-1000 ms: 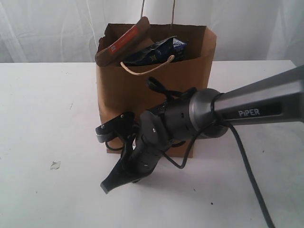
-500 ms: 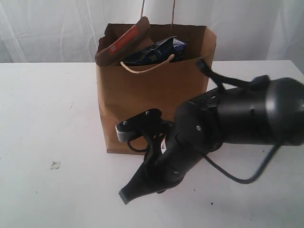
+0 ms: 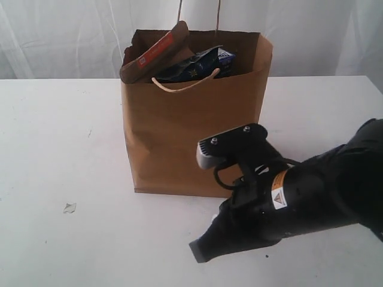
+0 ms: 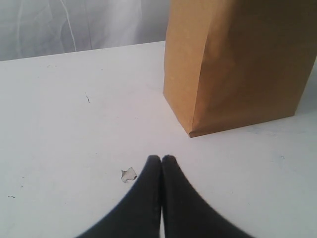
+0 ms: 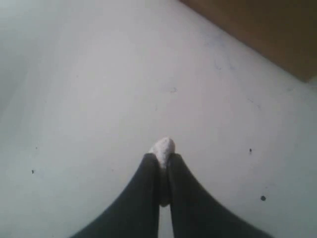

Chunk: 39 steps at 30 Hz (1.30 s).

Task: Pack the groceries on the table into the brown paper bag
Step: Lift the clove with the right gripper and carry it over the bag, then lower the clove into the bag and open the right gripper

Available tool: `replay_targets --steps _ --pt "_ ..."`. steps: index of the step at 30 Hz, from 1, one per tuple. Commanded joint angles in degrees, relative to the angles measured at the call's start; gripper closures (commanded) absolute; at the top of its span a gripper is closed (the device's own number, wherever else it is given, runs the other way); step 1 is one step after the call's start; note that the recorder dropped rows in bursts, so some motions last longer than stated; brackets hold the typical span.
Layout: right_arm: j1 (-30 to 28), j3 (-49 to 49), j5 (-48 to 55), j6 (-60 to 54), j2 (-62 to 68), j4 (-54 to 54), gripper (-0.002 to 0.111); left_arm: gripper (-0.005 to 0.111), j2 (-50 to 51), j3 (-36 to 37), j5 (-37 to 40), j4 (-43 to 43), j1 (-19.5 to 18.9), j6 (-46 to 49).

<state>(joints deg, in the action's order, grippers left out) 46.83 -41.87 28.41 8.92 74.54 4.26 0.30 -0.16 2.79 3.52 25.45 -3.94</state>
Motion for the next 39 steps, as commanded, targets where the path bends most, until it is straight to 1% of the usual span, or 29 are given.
replay_targets --steps 1,3,6,10,14,19,26,35,39 --pt "-0.07 0.37 -0.06 9.25 -4.46 -10.74 0.108 0.107 -0.30 0.16 -0.14 0.59 -0.19 -0.03" --pt "-0.07 0.37 0.39 12.14 -6.62 -14.64 0.108 0.107 -0.30 0.16 -0.14 0.59 -0.19 -0.03" --pt "-0.07 0.15 1.59 13.44 -9.31 -18.04 0.108 0.107 -0.30 0.16 -0.14 0.59 -0.19 -0.03" --pt "-0.97 -1.89 4.35 13.44 -11.97 -19.63 0.108 0.107 -0.30 0.16 -0.14 0.59 -0.19 -0.03" --pt "-3.46 -6.53 6.15 13.44 -13.41 -21.82 0.108 0.107 -0.30 0.16 -0.14 0.59 -0.19 -0.03" --pt "-7.42 -14.26 5.83 13.44 -12.80 -26.05 0.108 0.107 -0.30 0.16 -0.14 0.59 -0.19 -0.03" --pt "-11.26 -26.46 6.24 13.82 -7.22 -29.93 0.108 0.107 -0.30 0.16 -0.14 0.59 -0.19 -0.03" --pt "-12.72 -35.52 9.36 13.82 4.53 -29.92 0.108 0.107 -0.30 0.16 -0.14 0.59 -0.19 -0.03" --pt "-14.68 -38.08 10.31 13.82 9.06 -29.92 0.108 0.107 -0.30 0.16 -0.14 0.59 -0.19 -0.03"
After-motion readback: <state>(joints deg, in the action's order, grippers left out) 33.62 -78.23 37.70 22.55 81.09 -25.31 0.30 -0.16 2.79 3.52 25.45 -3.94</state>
